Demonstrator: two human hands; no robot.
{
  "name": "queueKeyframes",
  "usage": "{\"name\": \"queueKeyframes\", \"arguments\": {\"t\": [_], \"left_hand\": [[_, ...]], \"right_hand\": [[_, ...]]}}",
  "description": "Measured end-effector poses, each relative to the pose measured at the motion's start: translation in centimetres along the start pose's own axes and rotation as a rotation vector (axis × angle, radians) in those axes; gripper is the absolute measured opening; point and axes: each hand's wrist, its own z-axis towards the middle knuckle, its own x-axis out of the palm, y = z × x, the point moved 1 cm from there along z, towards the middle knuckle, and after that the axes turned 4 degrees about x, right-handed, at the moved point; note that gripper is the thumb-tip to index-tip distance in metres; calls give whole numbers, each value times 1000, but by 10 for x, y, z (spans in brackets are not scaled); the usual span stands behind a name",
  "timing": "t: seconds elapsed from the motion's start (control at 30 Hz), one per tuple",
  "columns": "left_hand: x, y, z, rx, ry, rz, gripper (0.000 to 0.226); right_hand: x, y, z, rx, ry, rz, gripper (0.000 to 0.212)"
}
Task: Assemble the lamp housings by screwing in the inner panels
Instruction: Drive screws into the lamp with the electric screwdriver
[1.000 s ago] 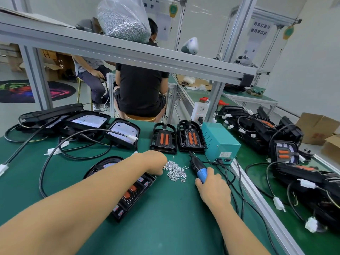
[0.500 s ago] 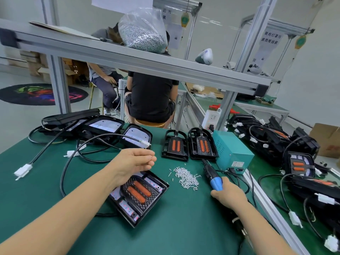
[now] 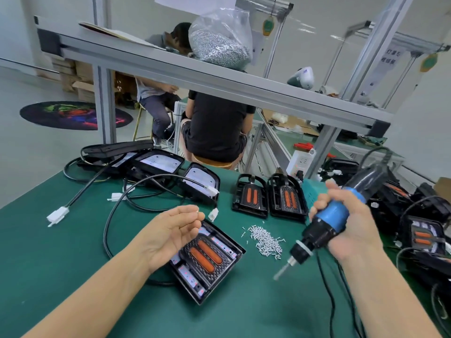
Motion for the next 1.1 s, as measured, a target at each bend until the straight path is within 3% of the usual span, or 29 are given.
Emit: {"name": "queueKeyframes", "arguments": {"t": [0.1,0.33,1.1], "left_hand": [[5,8,-7,-39,22,-62,22],[15,22,-17,-83,61,-133,11],[20,27,-29,-43,81,-246,11]], "right_hand": [[28,-7,-13,-126,59,186,12],[73,-30,-26,-358,85,312,22],[91,-53,-33,-392,140,270,24]]}}
